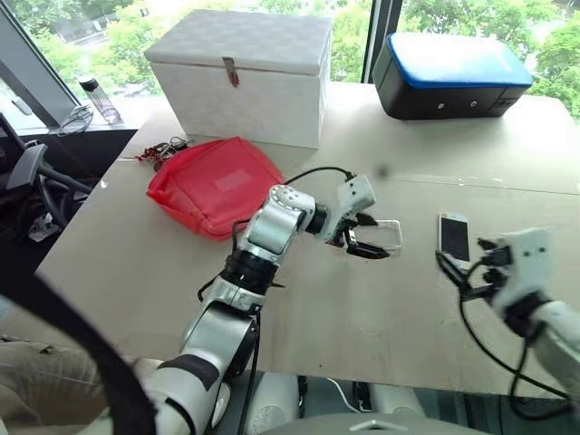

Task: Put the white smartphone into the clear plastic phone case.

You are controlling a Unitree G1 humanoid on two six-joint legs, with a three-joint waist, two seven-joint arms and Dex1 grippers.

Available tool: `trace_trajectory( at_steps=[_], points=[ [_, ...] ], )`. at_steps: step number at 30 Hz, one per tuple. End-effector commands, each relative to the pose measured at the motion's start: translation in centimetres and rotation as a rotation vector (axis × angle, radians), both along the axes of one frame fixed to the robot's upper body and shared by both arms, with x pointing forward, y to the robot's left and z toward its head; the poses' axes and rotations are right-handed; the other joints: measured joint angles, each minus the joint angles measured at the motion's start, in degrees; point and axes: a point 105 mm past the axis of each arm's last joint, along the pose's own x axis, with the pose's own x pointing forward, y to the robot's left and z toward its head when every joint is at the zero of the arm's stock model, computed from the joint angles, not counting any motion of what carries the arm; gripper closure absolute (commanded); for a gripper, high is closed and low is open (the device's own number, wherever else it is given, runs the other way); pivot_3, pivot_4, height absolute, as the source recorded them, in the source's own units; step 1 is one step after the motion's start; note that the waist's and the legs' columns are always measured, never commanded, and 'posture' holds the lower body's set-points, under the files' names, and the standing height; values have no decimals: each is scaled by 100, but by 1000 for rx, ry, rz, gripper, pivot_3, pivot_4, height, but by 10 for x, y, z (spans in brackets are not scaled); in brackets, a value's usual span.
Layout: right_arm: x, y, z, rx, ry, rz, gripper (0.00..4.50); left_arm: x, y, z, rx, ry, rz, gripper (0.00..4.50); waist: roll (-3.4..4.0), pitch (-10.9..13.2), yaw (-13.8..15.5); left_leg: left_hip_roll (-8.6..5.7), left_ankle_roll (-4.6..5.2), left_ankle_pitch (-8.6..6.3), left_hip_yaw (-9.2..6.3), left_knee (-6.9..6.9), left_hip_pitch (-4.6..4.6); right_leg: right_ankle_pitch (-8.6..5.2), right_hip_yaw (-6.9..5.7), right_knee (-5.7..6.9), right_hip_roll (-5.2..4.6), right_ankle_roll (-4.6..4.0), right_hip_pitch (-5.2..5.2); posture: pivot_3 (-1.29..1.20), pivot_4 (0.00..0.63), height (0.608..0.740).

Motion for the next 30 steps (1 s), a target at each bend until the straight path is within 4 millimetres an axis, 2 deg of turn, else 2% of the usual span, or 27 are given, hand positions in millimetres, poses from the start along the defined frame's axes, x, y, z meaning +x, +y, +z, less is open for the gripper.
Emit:
trace_trajectory(
  at_steps=[1,5,8,13,17,20,25,28,30],
  points=[
    [13,-7,-11,-72,11,-141,0,-14,13,27,-140,-96,-18,102,3,-2,9,-1,-2,1,0,1,1,0,4,0,-1,0,0,0,150,740],
    [29,-10,-22,-101,28,-214,0,-21,29,29,-206,-172,17,102,5,-1,26,-3,-3,2,3,0,1,0,4,-3,-1,0,0,0,150,740],
    [38,-20,-32,-120,62,-293,0,-26,42,28,-231,-201,44,102,5,-1,21,-4,-2,1,2,1,0,0,2,-4,-2,1,0,0,150,740],
    [43,-30,-42,-53,142,-355,0,-36,54,33,-266,-229,68,102,5,-1,23,-4,0,0,-1,0,2,0,0,-3,-1,1,1,0,150,740],
    [42,-38,-50,-52,246,-399,0,-40,58,28,-257,-229,85,102,4,-2,15,-5,1,-1,2,0,5,1,0,-3,-4,1,5,0,150,740],
    [41,-34,-49,1,308,-366,0,-42,58,30,-265,-242,99,102,1,-4,35,-5,1,-1,-3,0,6,1,-4,-3,-4,0,7,0,150,740],
    [40,-44,-62,-52,446,-361,0,-45,59,27,-278,-233,123,102,-2,-6,28,-7,2,-1,-2,0,6,1,-4,-5,-4,0,9,0,150,740],
    [40,-43,-70,29,486,-343,0,-46,62,25,-287,-227,150,102,-23,-23,19,-7,2,-1,-3,-2,8,1,-4,-7,-4,-1,12,0,150,740],
    [38,-37,-74,106,511,-319,505,-46,63,25,-289,-225,157,0,-36,-34,25,-7,2,-1,-5,-2,13,1,-6,-7,-4,-1,18,0,150,740]
  ],
)
